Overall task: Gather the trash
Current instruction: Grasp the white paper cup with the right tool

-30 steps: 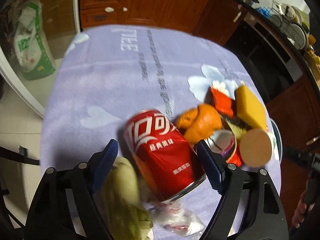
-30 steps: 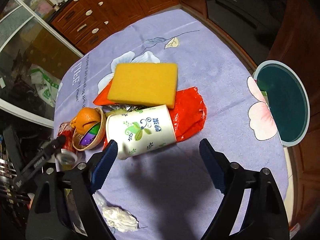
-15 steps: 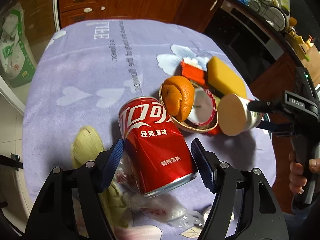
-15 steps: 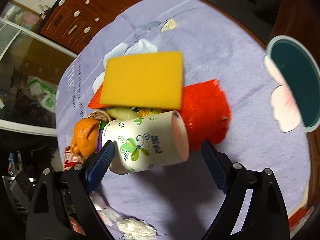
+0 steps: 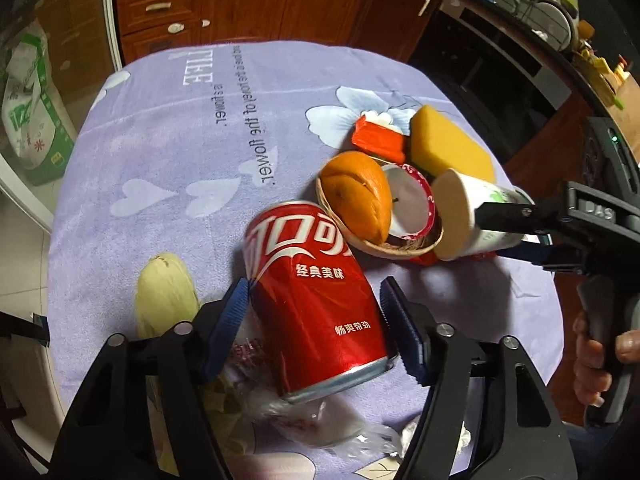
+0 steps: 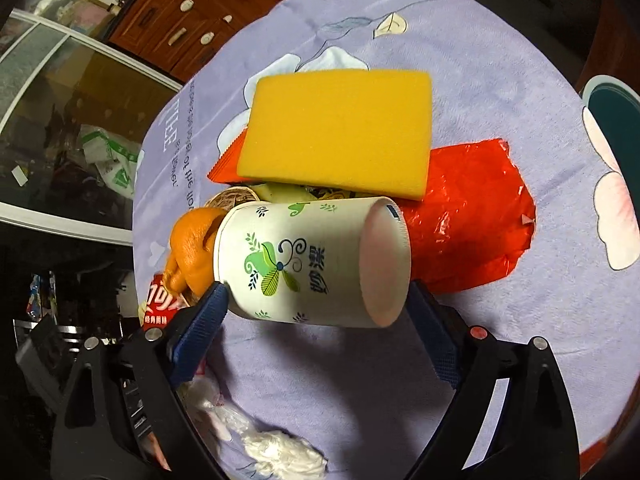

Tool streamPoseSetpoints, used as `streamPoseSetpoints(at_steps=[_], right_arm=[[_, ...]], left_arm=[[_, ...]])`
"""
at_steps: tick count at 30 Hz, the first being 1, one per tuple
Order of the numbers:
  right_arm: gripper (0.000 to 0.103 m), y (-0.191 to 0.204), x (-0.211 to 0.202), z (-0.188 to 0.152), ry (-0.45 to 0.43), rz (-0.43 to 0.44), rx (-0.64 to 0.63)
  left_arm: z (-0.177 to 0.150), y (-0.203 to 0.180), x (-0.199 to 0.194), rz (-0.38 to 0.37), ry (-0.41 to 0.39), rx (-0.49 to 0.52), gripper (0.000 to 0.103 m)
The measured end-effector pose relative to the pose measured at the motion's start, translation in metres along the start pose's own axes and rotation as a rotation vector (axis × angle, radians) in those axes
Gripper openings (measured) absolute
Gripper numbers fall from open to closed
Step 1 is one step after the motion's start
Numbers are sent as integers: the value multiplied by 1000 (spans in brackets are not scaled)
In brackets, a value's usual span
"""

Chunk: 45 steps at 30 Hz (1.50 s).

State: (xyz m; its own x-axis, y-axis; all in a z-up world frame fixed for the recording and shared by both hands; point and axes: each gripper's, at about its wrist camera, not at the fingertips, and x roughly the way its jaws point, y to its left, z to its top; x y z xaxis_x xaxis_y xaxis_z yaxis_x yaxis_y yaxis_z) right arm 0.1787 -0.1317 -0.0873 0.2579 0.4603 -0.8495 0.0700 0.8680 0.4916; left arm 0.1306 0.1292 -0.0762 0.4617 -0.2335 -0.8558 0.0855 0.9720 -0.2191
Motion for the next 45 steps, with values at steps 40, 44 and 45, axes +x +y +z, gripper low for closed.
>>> streamPoseSetpoints(at_steps=[40, 44, 45], right_arm=[[70, -1, -49, 17, -112, 23, -160], [70, 23, -23, 35, -66, 40, -299], [71, 27, -16, 39, -54, 33, -329]], left_arm=[[-6, -42, -38, -18, -59, 37, 57], [-9, -31, -37, -33, -64, -9, 57], [-10, -27, -38, -36, -67, -25, 57]])
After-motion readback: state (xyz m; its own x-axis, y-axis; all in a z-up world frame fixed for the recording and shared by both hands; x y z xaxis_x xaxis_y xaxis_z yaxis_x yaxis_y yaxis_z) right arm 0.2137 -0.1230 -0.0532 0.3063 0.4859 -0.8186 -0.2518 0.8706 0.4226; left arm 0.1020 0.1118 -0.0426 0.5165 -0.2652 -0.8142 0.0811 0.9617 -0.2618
